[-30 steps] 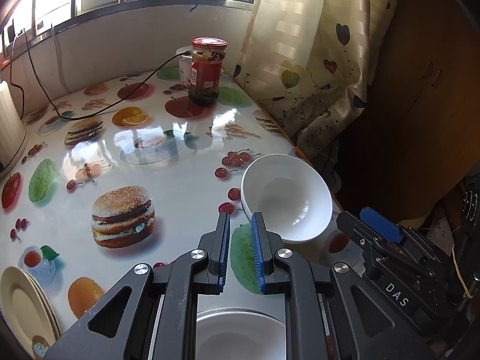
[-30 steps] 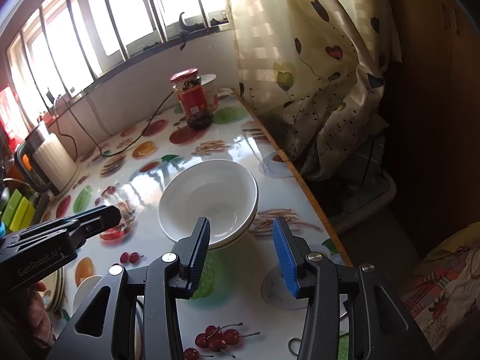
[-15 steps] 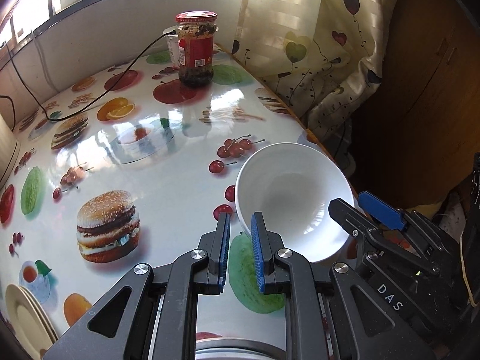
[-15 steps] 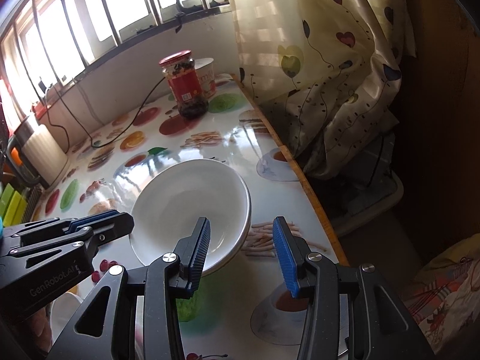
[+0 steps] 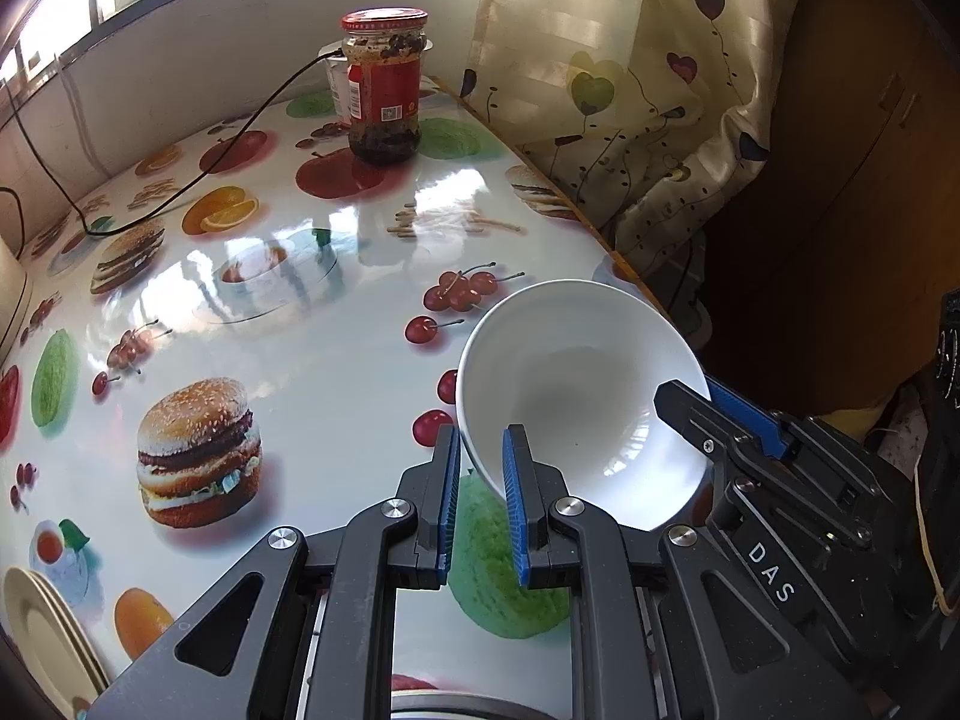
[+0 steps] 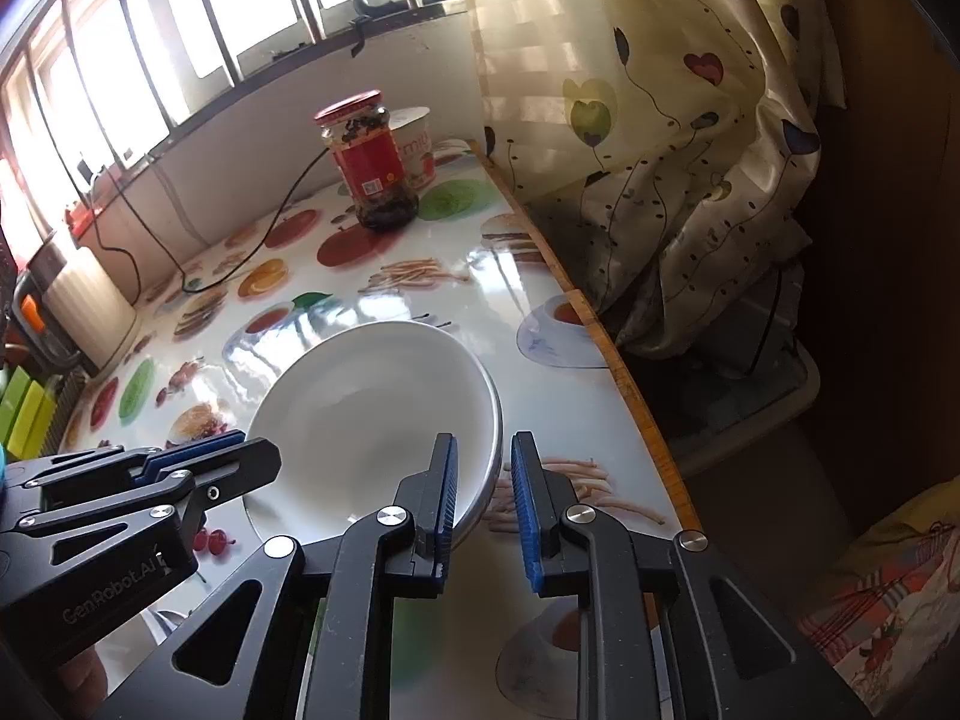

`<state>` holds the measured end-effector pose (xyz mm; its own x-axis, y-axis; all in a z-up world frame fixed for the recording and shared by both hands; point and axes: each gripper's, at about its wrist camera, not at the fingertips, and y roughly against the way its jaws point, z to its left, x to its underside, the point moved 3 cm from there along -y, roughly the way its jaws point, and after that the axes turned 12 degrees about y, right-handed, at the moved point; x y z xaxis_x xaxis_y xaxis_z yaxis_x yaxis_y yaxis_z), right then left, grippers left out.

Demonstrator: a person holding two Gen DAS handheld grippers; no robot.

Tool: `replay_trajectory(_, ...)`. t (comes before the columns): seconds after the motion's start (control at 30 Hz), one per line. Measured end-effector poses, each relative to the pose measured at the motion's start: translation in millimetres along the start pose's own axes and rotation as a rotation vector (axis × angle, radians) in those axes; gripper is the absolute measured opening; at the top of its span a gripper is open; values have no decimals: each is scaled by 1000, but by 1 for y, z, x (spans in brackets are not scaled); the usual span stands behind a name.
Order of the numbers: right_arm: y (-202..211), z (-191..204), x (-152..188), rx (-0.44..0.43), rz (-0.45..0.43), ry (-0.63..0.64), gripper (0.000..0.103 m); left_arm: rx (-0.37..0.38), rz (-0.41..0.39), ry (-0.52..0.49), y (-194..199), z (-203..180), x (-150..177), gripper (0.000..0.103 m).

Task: Organize plates and bowls

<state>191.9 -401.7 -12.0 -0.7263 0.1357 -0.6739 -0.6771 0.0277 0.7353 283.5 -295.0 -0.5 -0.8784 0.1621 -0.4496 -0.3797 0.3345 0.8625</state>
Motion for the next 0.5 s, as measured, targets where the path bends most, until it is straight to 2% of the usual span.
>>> replay_trajectory(0.5, -2, -1, -1, 4, 1, -2, 15, 1, 3, 9, -3, -2, 1, 15)
